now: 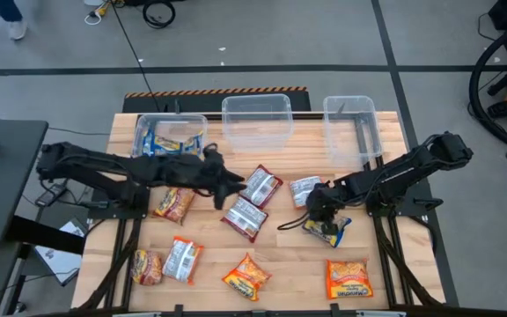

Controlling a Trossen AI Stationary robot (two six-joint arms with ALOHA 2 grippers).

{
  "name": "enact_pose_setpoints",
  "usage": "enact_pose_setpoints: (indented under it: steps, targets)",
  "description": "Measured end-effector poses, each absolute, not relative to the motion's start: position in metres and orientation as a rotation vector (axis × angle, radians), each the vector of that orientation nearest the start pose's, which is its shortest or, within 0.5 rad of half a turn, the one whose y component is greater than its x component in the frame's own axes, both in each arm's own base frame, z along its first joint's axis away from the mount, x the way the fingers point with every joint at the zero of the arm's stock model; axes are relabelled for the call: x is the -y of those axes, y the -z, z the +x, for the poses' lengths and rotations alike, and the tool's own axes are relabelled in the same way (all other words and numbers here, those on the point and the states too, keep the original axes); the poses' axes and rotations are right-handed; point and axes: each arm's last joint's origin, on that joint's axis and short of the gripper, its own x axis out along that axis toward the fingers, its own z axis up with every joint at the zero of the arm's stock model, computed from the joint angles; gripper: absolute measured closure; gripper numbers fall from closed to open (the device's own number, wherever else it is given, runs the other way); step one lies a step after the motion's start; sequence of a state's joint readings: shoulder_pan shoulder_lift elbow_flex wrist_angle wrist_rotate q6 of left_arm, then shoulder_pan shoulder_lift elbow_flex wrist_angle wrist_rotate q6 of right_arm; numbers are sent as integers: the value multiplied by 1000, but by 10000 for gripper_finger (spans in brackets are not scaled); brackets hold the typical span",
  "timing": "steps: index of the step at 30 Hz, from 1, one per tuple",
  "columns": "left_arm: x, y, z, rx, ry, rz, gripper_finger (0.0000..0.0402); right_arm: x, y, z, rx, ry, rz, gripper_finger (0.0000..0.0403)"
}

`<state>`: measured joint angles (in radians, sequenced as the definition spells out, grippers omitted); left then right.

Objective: Sort Maruchan noodles
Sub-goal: Put the blue noodle pack into the left transparent bin

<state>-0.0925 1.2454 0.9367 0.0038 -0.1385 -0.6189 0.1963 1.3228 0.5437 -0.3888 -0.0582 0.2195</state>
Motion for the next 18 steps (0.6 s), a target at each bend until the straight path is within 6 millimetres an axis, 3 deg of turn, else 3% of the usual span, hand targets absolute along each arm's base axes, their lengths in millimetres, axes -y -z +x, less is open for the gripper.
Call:
enact_pose_setpoints:
  steps: [3,12,18]
  targets:
    - [22,-292,290,-318,-201,-611,244,-45,-154,213,-1166,-35,116,393]
    - [19,-257,326,-309,-225,-678,241,-67,-227,245,-963,42,-134,396]
    - [13,-234,355,-223,-116,-781,191,-71,-257,255,-846,95,-225,396]
